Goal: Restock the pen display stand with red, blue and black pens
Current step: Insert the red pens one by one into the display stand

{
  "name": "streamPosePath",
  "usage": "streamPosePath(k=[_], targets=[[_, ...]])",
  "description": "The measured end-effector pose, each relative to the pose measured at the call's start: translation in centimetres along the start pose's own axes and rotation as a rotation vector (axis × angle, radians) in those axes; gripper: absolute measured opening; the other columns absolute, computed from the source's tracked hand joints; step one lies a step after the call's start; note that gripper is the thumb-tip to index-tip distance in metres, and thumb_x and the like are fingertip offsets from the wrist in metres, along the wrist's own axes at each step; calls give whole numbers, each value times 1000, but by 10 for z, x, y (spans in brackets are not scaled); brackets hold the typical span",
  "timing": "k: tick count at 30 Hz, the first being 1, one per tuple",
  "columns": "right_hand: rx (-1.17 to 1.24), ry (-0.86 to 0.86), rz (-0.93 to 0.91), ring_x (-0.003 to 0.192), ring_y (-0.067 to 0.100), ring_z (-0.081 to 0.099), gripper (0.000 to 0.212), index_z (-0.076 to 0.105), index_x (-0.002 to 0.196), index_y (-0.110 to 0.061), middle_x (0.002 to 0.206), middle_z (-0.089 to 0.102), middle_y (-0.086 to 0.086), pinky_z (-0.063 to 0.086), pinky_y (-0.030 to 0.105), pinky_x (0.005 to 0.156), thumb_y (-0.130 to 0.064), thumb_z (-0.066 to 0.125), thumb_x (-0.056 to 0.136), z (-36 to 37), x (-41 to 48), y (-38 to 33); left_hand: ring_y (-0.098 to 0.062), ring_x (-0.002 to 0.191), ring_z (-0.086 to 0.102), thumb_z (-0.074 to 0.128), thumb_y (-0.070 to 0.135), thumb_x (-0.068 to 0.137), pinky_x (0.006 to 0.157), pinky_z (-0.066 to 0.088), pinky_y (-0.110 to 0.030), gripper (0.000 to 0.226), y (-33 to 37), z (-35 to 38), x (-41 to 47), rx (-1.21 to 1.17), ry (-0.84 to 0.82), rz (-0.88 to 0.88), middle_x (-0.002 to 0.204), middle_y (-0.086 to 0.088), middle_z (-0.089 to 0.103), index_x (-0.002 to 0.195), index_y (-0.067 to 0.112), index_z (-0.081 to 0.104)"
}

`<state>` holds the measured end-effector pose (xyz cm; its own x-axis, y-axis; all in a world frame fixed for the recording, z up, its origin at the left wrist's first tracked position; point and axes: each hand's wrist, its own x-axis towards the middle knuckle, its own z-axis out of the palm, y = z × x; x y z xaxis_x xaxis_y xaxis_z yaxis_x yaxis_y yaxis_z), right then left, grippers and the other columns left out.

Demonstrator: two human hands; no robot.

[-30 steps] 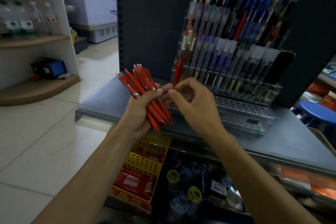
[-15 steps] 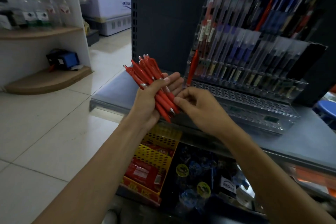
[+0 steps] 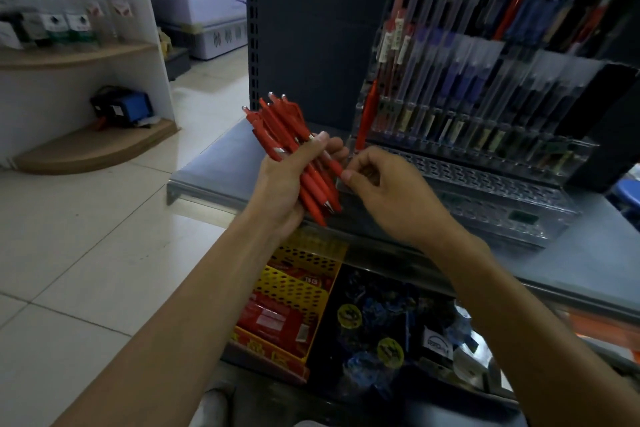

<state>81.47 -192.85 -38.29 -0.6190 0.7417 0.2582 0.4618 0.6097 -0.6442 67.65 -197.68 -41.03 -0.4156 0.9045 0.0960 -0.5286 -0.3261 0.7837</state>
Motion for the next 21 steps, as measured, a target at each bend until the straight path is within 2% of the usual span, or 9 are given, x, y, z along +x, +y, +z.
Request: streamPosePath(k=[2, 4, 7, 9, 12, 15, 18, 21], targets=[[14, 8, -3, 74, 11, 57, 8, 57, 94, -20, 84, 62, -6, 49, 33, 70, -27, 56, 97, -2, 0, 2, -20, 87, 71, 63, 13, 90, 77, 56, -33, 16, -1, -1, 1, 25, 18, 5, 86, -6, 72, 102, 3, 63], [46, -10, -46, 75, 10, 59, 11, 55, 95, -19, 85, 63, -4, 51, 34, 71, -29, 59, 95, -2, -1, 1, -19, 82, 70, 64, 15, 89, 74, 56, -31, 13, -1, 0, 1, 42, 14, -1, 83, -6, 70, 98, 5, 62], [23, -4, -110, 68, 7, 55, 21, 54, 96, -20, 81, 62, -3, 49, 30, 66, -36, 66, 89, -2, 0, -1, -17, 72, 68, 65, 18, 88, 66, 56, -29, 13, 0, 3, -1, 70, 13, -10, 74, -3, 64, 93, 10, 57], [16, 40, -124, 64, 4, 52, 18, 56, 92, -21, 77, 61, -5, 48, 26, 63, -34, 68, 88, -3, 2, -1, -16, 70, 69, 65, 18, 89, 65, 58, -30, 10, 0, 5, -1, 57, 22, -15, 73, -1, 64, 92, 12, 57], [3, 31, -134, 66, 8, 55, 12, 58, 90, -20, 78, 63, -3, 49, 26, 64, -31, 65, 91, -7, 6, -1, -16, 70, 67, 65, 16, 87, 68, 59, -31, 8, 1, 6, 1, 58, 7, -6, 72, -2, 63, 88, 13, 58], [69, -69, -102, 66, 11, 56, 12, 61, 92, -14, 77, 63, -1, 48, 24, 64, -26, 60, 95, -11, 6, -3, -15, 66, 65, 67, 15, 85, 64, 56, -30, 9, 2, 6, 2, 70, -27, 0, 70, -2, 62, 86, 12, 58], [193, -150, -65, 65, 5, 56, 17, 61, 97, -4, 74, 62, -1, 47, 15, 63, -19, 54, 98, -16, 5, -4, -15, 63, 66, 68, 17, 81, 61, 56, -30, 11, 4, 7, 0, 58, -66, 11, 68, -2, 63, 83, 11, 59], [228, -118, -57, 69, 4, 60, 18, 63, 96, -4, 75, 66, -1, 48, 13, 67, -17, 51, 99, -24, 6, -6, -14, 63, 64, 67, 19, 81, 61, 55, -27, 9, 8, 7, -1, 47, -54, 17, 67, 0, 65, 80, 12, 62]])
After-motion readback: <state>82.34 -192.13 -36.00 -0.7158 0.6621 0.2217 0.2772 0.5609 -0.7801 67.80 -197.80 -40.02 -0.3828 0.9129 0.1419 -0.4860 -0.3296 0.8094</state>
